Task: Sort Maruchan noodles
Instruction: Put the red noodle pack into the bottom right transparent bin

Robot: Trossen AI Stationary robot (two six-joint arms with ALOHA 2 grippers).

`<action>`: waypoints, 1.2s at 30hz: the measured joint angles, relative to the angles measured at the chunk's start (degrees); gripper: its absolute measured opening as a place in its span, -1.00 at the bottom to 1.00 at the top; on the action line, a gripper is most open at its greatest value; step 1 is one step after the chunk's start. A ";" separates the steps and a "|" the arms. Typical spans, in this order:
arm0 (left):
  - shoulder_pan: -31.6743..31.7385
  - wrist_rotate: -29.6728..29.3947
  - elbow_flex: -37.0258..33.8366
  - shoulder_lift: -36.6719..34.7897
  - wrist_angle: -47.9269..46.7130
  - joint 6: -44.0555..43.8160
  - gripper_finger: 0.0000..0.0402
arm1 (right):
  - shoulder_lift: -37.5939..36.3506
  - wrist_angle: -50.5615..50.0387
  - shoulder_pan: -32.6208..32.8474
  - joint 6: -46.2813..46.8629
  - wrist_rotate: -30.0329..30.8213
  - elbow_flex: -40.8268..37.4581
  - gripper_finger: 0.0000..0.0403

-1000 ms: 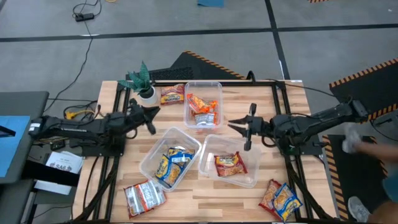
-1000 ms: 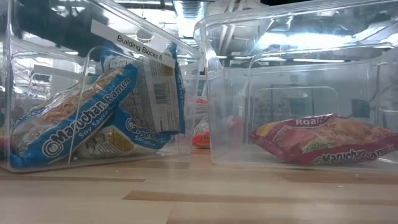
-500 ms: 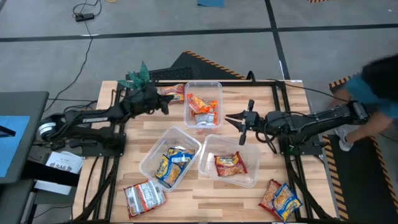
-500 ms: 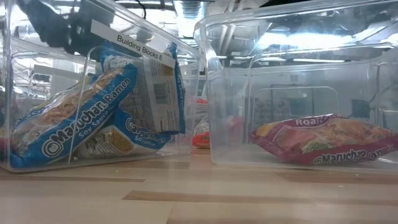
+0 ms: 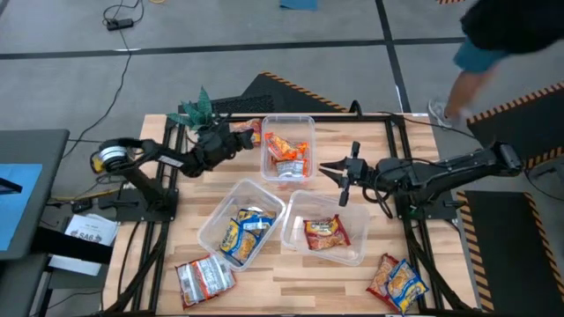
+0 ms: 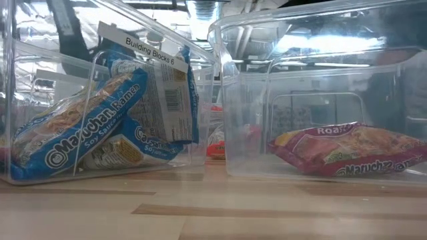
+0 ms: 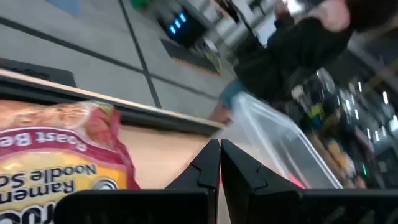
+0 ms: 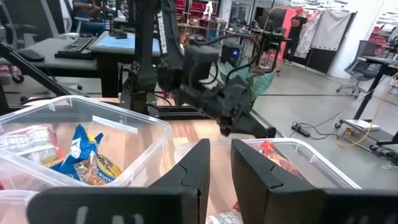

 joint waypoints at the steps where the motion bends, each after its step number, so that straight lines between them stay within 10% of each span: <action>1: -0.19 -1.97 0.00 1.73 2.32 -1.29 -1.00 | 0.00 0.01 0.00 -0.01 0.00 0.00 -0.57; 15: -0.20 -13.14 2.15 21.53 22.78 -10.10 -1.00 | 0.00 0.02 -0.07 0.03 0.00 0.00 -0.57; 36: 1.66 -15.40 15.23 23.41 17.73 4.12 -1.00 | 0.00 0.04 -0.07 0.16 -0.02 0.00 -0.57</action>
